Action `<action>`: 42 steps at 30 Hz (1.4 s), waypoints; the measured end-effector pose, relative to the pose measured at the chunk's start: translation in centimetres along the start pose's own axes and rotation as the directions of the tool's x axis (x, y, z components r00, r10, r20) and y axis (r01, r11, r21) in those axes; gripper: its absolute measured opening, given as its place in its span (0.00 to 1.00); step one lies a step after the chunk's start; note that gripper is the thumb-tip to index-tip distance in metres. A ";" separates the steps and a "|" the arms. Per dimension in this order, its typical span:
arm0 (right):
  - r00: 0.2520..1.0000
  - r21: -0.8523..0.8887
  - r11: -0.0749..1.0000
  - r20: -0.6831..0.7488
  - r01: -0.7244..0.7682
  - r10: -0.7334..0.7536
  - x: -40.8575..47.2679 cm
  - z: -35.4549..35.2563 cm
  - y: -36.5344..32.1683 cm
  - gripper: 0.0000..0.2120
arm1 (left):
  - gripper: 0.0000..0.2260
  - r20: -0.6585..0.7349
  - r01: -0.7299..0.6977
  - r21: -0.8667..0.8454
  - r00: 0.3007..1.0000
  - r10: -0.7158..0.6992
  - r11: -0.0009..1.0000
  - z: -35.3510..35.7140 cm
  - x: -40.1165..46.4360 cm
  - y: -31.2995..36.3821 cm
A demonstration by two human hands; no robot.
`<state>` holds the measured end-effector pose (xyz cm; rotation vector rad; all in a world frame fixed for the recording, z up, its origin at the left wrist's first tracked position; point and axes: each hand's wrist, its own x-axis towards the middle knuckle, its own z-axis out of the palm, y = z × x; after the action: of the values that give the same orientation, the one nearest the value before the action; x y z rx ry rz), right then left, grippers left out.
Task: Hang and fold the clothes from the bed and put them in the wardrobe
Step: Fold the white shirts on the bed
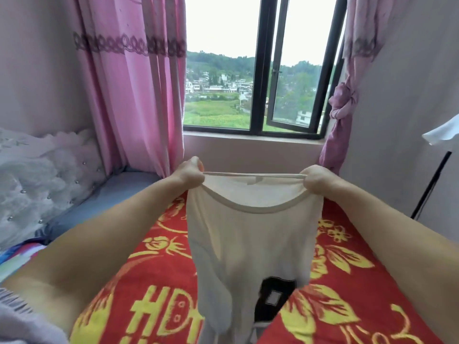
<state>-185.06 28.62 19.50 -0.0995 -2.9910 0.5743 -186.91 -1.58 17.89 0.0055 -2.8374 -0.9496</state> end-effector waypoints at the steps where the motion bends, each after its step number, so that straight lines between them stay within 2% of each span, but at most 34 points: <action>1: 0.998 0.222 0.975 0.060 0.018 -0.032 0.0 -0.5 -0.1 0.19 | 0.12 0.025 0.038 -0.019 0.999 -0.038 0.999 -0.2 0.1 -0.4; 3: 0.988 0.572 0.819 0.101 0.038 -0.116 -0.1 -1.4 -0.5 0.24 | 0.08 0.047 0.100 -0.088 0.994 -0.096 0.991 -0.3 0.4 -0.8; 5: 0.992 0.694 0.719 0.055 0.044 -0.114 0.1 -1.6 -0.8 0.26 | 0.04 0.032 0.146 -0.244 0.989 -0.142 0.959 0.0 0.5 -0.9; 7: 0.997 0.724 0.686 -0.063 0.080 -0.050 0.3 -1.6 -0.8 0.24 | 0.08 0.010 0.167 -0.395 0.984 -0.177 0.904 0.5 0.8 -0.8; 9: 0.976 0.629 0.764 -0.218 0.145 -0.006 0.4 -1.9 -0.3 0.20 | 0.12 0.006 0.147 -0.463 0.987 -0.163 0.874 0.9 0.6 -0.4; 11: 0.959 0.477 0.858 -0.278 0.189 -0.057 0.2 -2.3 0.7 0.15 | 0.13 0.010 0.043 -0.489 0.999 -0.044 0.871 1.2 0.1 0.0; 14: 0.981 0.442 0.879 -0.149 0.178 -0.124 -0.4 -3.2 2.2 0.06 | 0.17 0.018 -0.131 -0.568 0.985 0.171 0.812 0.6 -0.6 0.5; 16: 0.993 0.476 0.872 -0.056 0.116 -0.102 -0.6 -3.8 3.3 0.08 | 0.14 0.025 -0.180 -0.576 0.971 0.237 0.797 0.2 -0.7 0.9; 18: 0.998 0.468 0.882 0.002 0.049 -0.056 -0.7 -4.1 4.0 0.08 | 0.12 0.049 -0.200 -0.543 0.962 0.268 0.816 -0.2 -0.7 1.3; 21: 0.988 0.301 0.946 0.127 -0.121 0.086 -0.9 -4.1 4.6 0.10 | 0.16 0.115 -0.260 -0.469 0.930 0.350 0.844 -0.9 -0.7 2.0; 23: 0.964 0.250 0.939 0.182 -0.236 0.194 -1.0 -3.7 5.3 0.13 | 0.16 0.120 -0.341 -0.388 0.902 0.414 0.856 -1.3 -0.9 3.0; 25: 0.962 0.344 0.898 0.103 -0.274 0.254 -1.0 -2.7 5.9 0.09 | 0.16 -0.007 -0.443 -0.286 0.888 0.460 0.850 -1.3 -1.0 4.3; 27: 0.960 0.443 0.857 0.028 -0.262 0.279 -1.2 -1.0 6.1 0.04 | 0.17 -0.240 -0.536 -0.175 0.837 0.492 0.826 -1.2 -1.1 5.8; 28: 0.959 0.424 0.861 0.074 -0.280 0.275 -1.4 0.0 5.9 0.04 | 0.17 -0.349 -0.550 -0.140 0.806 0.479 0.824 -1.2 -1.1 6.5; 29: 0.949 0.312 0.901 0.189 -0.300 0.250 -1.8 1.1 5.5 0.03 | 0.16 -0.432 -0.548 -0.131 0.781 0.451 0.826 -1.2 -1.1 7.0; 31: 0.867 0.064 0.958 0.446 -0.279 0.223 -2.8 2.4 4.7 0.06 | 0.14 -0.500 -0.534 -0.152 0.768 0.401 0.832 -1.2 -0.9 7.4; 32: 0.857 0.025 0.967 0.468 -0.255 0.214 -2.8 2.4 4.4 0.08 | 0.11 -0.491 -0.516 -0.168 0.783 0.383 0.840 -1.2 -0.8 7.3; 33: 0.887 0.064 0.969 0.422 -0.237 0.189 -2.7 2.0 4.2 0.07 | 0.08 -0.466 -0.490 -0.186 0.807 0.362 0.852 -1.1 -0.5 6.8; 34: 0.930 0.193 0.952 0.330 -0.236 0.164 -2.4 1.5 4.3 0.06 | 0.07 -0.439 -0.459 -0.209 0.833 0.337 0.863 -1.1 -0.3 6.2; 35: 0.954 0.381 0.890 0.251 -0.250 0.161 -1.9 1.0 4.5 0.09 | 0.07 -0.412 -0.429 -0.242 0.858 0.308 0.870 -1.1 -0.1 5.3; 37: 0.960 0.679 0.687 0.260 -0.259 0.106 -1.6 0.2 4.8 0.14 | 0.10 -0.338 -0.366 -0.365 0.909 0.245 0.856 -1.2 0.2 3.7; 39: 0.954 0.732 0.635 0.297 -0.248 0.030 -1.7 0.1 5.1 0.15 | 0.13 -0.215 -0.304 -0.520 0.951 0.222 0.798 -1.6 0.2 2.3; 42: 0.977 0.753 0.640 0.214 -0.155 -0.015 -1.6 -0.1 5.9 0.16 | 0.11 0.026 -0.181 -0.640 0.966 0.256 0.747 -2.0 0.2 0.4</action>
<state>-183.18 34.00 17.27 -0.0928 -2.6165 1.9104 -186.77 -2.49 19.75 -0.4617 -2.3700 -1.8358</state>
